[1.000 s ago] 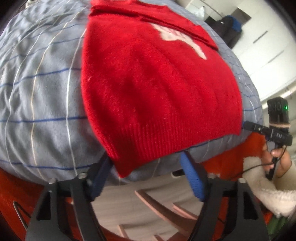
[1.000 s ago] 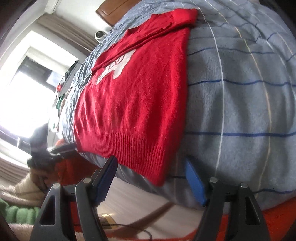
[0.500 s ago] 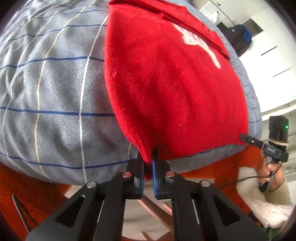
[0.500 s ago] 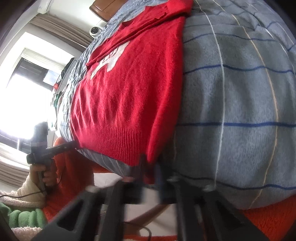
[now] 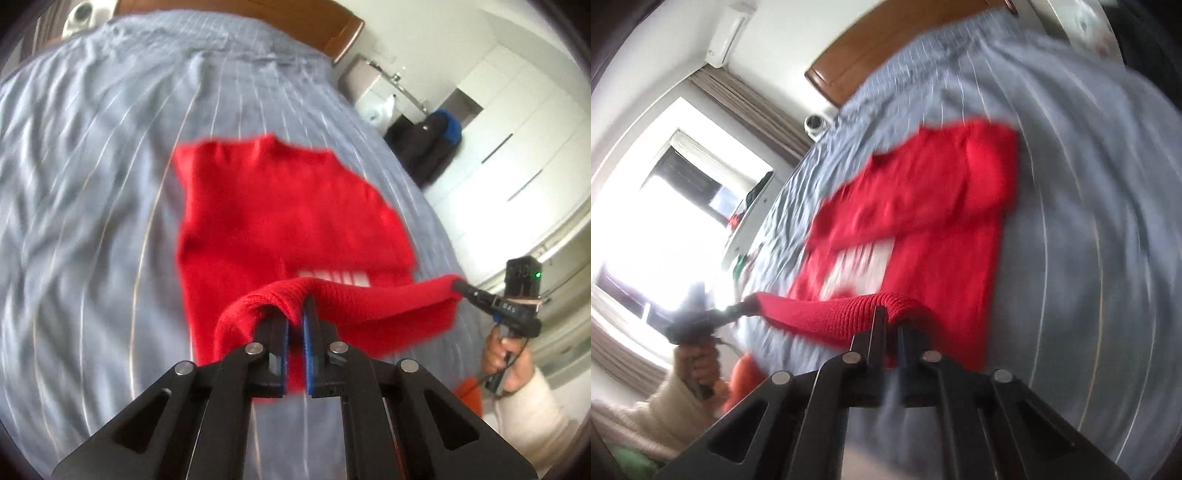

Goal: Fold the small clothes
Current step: 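Grasp the sweater hem with both tools and fold it up toward the collar, then open both tools and lift them away from the folded sweater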

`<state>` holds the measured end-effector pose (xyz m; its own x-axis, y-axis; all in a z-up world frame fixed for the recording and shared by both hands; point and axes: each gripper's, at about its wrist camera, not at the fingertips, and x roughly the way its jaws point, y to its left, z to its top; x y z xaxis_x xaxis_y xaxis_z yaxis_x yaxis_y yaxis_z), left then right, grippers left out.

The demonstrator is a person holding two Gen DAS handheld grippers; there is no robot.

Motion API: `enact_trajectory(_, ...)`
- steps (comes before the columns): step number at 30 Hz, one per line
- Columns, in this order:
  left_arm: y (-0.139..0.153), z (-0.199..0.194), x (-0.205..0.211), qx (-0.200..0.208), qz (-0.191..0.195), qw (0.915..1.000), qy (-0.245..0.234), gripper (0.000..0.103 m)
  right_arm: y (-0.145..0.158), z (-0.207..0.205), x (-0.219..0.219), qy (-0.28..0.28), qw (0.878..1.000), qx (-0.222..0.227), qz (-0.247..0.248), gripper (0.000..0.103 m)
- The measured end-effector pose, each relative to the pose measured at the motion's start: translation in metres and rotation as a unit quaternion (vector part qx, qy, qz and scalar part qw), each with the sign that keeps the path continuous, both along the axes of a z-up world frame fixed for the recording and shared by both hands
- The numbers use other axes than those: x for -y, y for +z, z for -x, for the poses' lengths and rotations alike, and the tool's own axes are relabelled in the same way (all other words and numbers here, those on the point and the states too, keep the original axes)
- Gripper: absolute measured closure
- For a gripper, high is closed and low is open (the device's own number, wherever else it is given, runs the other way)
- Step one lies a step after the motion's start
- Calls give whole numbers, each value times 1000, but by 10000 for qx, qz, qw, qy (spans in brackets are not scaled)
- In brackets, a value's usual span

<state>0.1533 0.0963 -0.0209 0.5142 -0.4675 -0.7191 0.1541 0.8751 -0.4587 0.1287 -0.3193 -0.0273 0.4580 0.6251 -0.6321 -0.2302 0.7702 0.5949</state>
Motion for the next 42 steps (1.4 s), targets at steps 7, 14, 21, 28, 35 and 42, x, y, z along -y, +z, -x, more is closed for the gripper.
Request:
enact_trajectory(7, -26, -142, 0, -136, -353, 9940, 1027, 73, -14, -148, -7, -984, 9947, 272, -73, 92)
enact_trajectory(14, -47, -106, -30, -106, 73, 9896, 1432, 39, -12, -147, -20, -1232, 9897, 531, 500, 52)
enact_trajectory(21, -71, -35, -3, -211, -1187, 9895, 797, 37, -39, -74, -50, 255, 9913, 339, 1246, 52)
enact_trajectory(28, -35, 49, -8, 705, -951, 9856, 1208, 14, -37, 13, -23, -192, 9872, 745, 1399, 35)
enact_trajectory(35, -67, 73, -1, 681, -962, 9818, 1489, 14, -60, 51, -34, -405, 9797, 891, 1750, 33)
enact_trajectory(42, -86, 82, 10, 910, -1418, 9769, 1312, 14, -76, 58, -40, -484, 9732, 1072, 1978, 32)
